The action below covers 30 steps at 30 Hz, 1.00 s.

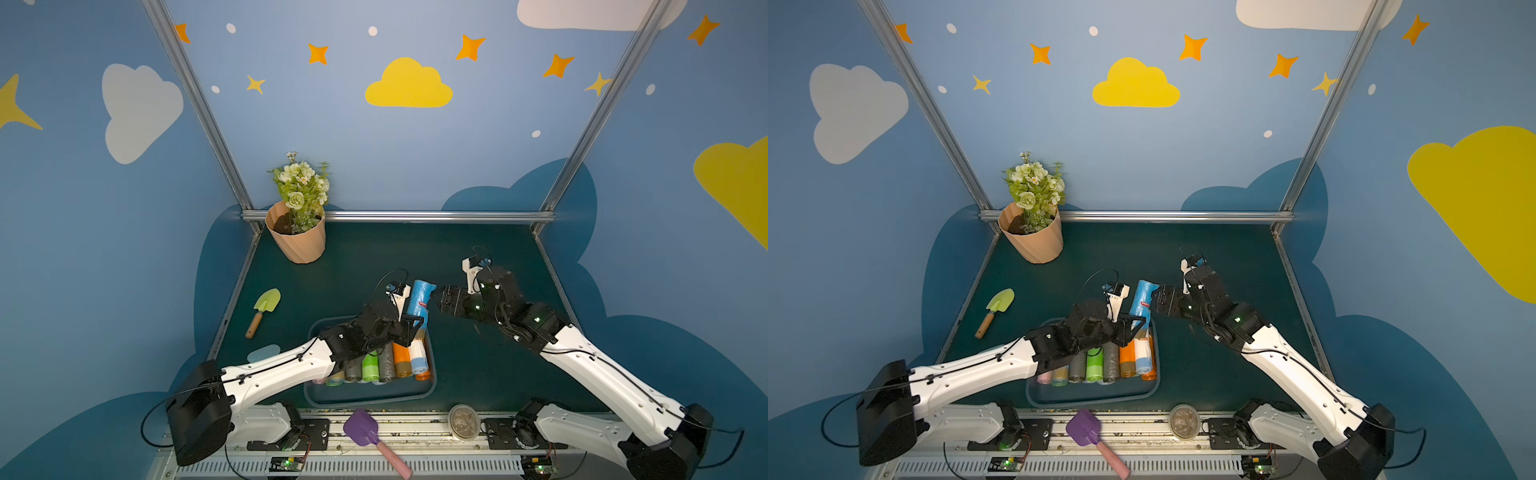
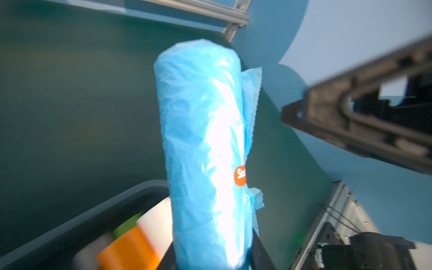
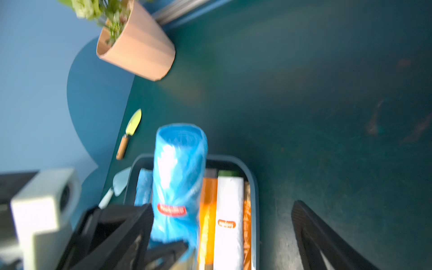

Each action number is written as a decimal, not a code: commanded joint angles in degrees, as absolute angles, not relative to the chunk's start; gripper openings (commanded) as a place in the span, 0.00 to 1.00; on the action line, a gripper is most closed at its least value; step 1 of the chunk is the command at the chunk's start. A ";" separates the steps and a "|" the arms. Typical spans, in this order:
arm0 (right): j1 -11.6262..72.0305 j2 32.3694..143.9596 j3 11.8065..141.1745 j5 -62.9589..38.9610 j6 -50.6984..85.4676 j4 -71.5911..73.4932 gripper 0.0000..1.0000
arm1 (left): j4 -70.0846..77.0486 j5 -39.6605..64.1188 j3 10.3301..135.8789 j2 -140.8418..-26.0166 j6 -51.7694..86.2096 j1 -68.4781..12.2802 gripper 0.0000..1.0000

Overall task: Put the roll of trash bags into the storage box
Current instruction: Pick up the roll of trash bags from the center of the board, then place the roll of trash bags in the storage box.

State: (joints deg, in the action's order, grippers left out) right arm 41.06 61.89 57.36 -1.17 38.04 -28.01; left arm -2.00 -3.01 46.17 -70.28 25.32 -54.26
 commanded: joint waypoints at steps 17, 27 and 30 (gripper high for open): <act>50.54 63.12 54.11 -9.29 29.53 -24.12 0.90 | -49.16 -22.31 45.68 -43.18 42.41 -51.77 0.38; 55.90 66.91 53.90 -9.29 31.61 -20.97 0.90 | -63.78 -23.96 47.89 -45.98 48.21 -47.13 0.40; 55.90 67.14 53.89 -9.72 31.99 -20.88 0.91 | -63.57 -23.44 46.71 -46.44 48.13 -45.93 0.40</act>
State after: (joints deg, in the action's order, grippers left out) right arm 55.72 66.78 53.23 -9.54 31.31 -22.24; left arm -60.77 -22.22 46.04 -46.41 46.98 -46.74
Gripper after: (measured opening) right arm 0.905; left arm 0.405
